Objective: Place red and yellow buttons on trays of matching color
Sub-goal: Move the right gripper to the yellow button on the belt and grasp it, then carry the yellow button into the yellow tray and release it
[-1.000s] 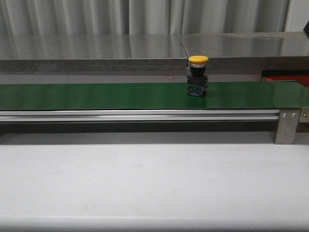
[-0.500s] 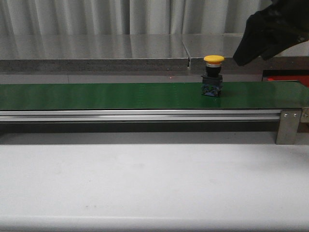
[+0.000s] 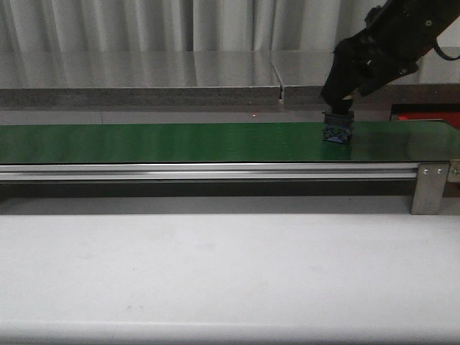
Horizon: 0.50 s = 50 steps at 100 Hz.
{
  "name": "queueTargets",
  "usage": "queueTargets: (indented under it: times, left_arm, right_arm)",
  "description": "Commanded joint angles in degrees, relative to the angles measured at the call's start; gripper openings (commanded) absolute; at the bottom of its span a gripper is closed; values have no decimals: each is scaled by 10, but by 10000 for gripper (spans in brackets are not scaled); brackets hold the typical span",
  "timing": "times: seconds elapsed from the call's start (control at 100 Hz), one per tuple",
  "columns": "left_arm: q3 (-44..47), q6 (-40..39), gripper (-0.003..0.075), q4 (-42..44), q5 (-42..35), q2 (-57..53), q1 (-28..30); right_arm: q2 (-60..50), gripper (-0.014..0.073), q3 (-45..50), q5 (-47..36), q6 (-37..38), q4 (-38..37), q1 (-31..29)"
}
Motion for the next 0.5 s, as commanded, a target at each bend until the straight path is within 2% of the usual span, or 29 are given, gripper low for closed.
queueTargets:
  times: [0.0,0.06,0.21,0.26,0.32,0.49]
  left_arm:
    - [-16,1,-19,-13,-40,1,-4]
    - [-16,1,-19,-13,-40,1,-4]
    - [-16,1,-19,-13,-40,1,-4]
    - [-16,1,-19,-13,-40,1,-4]
    - [-16,1,-19,-13,-40,1,-4]
    - [-16,1,-19,-13,-40,1,-4]
  right_arm:
    - [-8,535,-32,-20,-7,16,0]
    - [1,483,-35,-17,-5,17,0]
    - [4,217,-35,-6,0,17,-1]
    - [0,160,-38,0,0,17,-3]
    - [-6,135,-44,13,10,16,-5]
    - [-51,134,-47,42,43,15,-36]
